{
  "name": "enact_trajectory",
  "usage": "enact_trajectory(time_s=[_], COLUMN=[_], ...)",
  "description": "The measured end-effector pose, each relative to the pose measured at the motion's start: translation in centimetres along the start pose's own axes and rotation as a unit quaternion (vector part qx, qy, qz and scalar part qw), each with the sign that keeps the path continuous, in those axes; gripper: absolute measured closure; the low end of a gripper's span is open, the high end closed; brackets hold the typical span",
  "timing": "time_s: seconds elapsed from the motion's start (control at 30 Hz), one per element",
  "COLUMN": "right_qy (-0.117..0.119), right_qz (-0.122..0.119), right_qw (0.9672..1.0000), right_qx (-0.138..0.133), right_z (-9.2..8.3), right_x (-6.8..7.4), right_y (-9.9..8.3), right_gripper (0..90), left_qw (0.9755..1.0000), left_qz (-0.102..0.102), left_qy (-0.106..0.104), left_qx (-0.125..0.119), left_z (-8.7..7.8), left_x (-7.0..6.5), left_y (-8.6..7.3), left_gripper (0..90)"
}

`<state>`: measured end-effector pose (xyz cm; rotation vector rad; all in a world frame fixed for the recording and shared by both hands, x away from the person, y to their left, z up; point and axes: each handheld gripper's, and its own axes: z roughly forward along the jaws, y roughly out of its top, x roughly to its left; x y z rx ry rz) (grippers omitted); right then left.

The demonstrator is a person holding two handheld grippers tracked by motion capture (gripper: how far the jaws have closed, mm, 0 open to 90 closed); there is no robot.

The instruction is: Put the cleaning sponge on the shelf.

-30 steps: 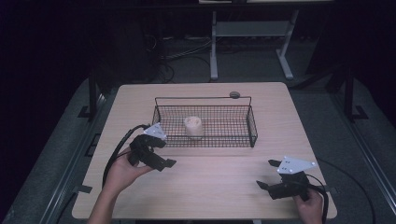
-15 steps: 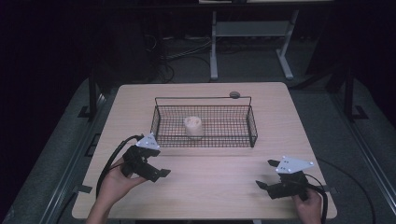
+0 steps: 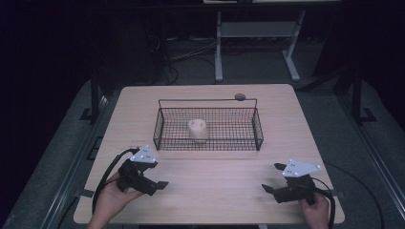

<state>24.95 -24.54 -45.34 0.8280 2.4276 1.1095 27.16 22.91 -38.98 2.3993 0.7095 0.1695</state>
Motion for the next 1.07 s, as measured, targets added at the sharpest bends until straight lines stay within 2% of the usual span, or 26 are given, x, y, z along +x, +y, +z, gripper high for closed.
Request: enact_trajectory(time_s=[0.2,0.47,0.57,0.67,0.8,1.07], right_qy=[-0.002,-0.002,-0.001,-0.002,-0.003,-0.002], right_qz=[0.003,0.005,0.007,0.005,0.004,0.003], right_qw=[1.0,1.0,1.0,1.0,1.0,1.0], right_qx=[0.002,0.003,0.003,0.004,0.004,0.001], right_z=[0.1,0.2,0.2,0.2,0.2,0.1], right_x=[-0.2,-0.2,-0.2,-0.2,-0.2,-0.1], right_y=[-0.1,-0.1,-0.1,-0.1,-0.1,-0.1], right_gripper=[13.5,13.6,13.6,13.6,13.6,13.6], left_qw=[0.9999,0.9997,0.9995,0.9992,0.999,0.999], left_qz=[-0.01,-0.016,-0.023,-0.033,-0.033,-0.032], left_qy=[0.001,0.014,0.018,0.013,0.023,0.027], left_qx=[-0.005,-0.012,-0.014,-0.019,-0.018,-0.017], left_z=[0.0,-0.2,-0.3,-0.3,0.2,0.6], left_x=[-0.3,-0.6,-0.8,-1.0,-1.6,-2.3], left_y=[-1.3,-2.9,-3.6,-4.2,-4.9,-5.7], left_gripper=[17.3,17.4,17.4,17.3,17.3,17.4])
